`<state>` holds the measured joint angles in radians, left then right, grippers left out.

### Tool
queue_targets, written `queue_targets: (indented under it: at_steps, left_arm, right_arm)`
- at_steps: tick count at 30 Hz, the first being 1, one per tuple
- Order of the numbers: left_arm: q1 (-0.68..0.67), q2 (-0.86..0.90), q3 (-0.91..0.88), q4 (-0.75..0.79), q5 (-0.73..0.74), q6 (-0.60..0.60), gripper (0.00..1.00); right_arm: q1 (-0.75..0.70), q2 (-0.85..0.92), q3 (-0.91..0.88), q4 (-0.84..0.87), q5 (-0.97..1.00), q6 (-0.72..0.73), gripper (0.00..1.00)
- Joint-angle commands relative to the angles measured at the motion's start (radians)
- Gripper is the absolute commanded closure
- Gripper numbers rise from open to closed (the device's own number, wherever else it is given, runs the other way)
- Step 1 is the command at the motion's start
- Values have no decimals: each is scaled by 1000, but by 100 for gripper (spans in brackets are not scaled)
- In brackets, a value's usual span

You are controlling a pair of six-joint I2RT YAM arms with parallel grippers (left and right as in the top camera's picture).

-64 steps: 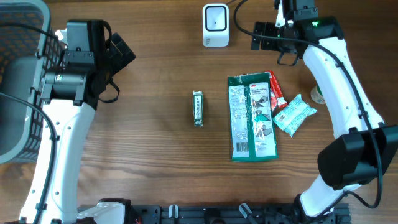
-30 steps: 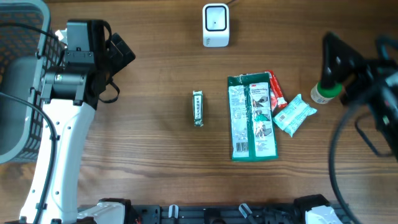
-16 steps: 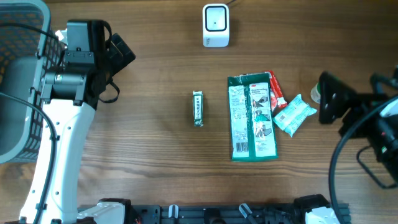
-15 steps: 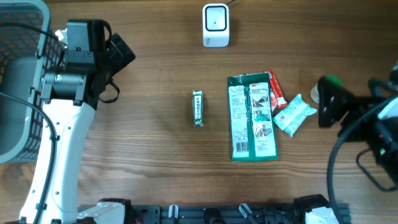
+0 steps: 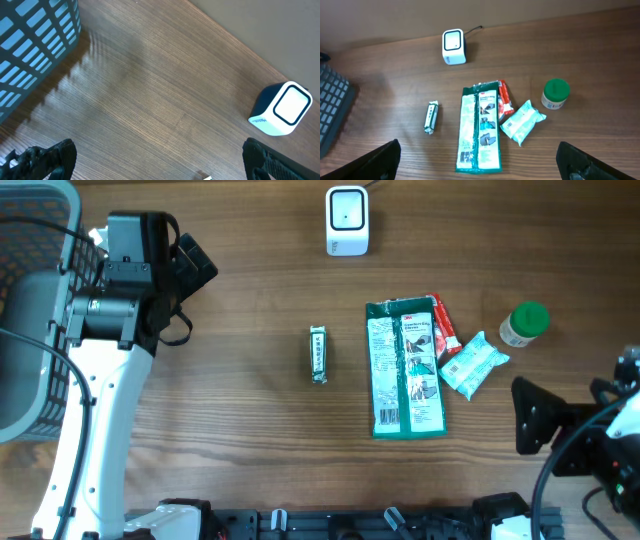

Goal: Scan the item barcode

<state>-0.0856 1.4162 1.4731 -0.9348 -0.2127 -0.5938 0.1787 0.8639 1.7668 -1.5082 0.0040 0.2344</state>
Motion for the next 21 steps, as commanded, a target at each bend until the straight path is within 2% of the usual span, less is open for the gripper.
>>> queue_targets:
  at_steps: [1, 4, 8, 11, 13, 17, 21]
  left_arm:
    - [5, -6, 3, 2, -13, -13, 0]
    - [5, -6, 3, 2, -13, -13, 0]
    - [5, -6, 3, 2, -13, -13, 0]
    - [5, -6, 3, 2, -13, -13, 0]
    - [5, -6, 3, 2, -13, -13, 0]
    - [5, -6, 3, 2, -13, -13, 0]
    - [5, -6, 3, 2, -13, -13, 0]
  right_arm:
    - [0, -20, -9, -1, 22, 0, 0]
    - [0, -58, -26, 44, 122, 9, 0]
    - [0, -166, -183, 342, 94, -140, 0]
    - [0, -307, -442, 725, -23, -332, 0]
    - [0, -394, -617, 952, -78, -402, 0]
    - [0, -539, -948, 1337, -91, -419, 0]
    - [0, -659, -1244, 1599, -82, -417, 0]
